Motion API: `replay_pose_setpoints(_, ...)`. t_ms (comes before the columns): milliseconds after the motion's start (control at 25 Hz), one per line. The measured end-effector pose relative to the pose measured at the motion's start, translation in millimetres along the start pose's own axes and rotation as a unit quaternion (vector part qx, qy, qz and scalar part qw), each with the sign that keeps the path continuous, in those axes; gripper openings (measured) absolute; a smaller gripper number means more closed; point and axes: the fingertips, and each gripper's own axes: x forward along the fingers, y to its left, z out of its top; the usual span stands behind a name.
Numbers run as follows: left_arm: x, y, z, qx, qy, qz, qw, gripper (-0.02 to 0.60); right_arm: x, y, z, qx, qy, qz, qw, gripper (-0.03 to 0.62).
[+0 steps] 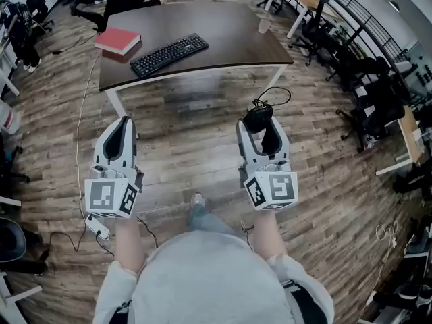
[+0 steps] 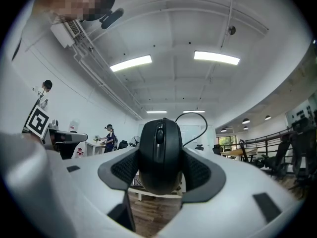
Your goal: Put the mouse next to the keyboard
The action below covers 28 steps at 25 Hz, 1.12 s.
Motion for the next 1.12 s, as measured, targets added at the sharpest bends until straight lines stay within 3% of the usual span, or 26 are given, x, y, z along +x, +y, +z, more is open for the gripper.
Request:
replay_pose_setpoints(520,116.8,5.9,-4.0,0.019,-0.021,0.029,0.9992,0.018,105.9,-76.3,-17.5,0.012,-0.009,0.024,1.0,0.25)
replay_pose_setpoints(800,151.7,6.5,-11.8,0.03,-0.025,0.05,0.998,0.018,139.2,-101.6,-31.5,0.02,-0.013,0.036,0.999,0.25)
replay_pose_setpoints(1120,191.7,17.3,-27.1,0.032,-0.016,0.046,0.9983,0.018,173.3,-121.9,-49.0,0.029,-0.005,0.028,0.999,0.25)
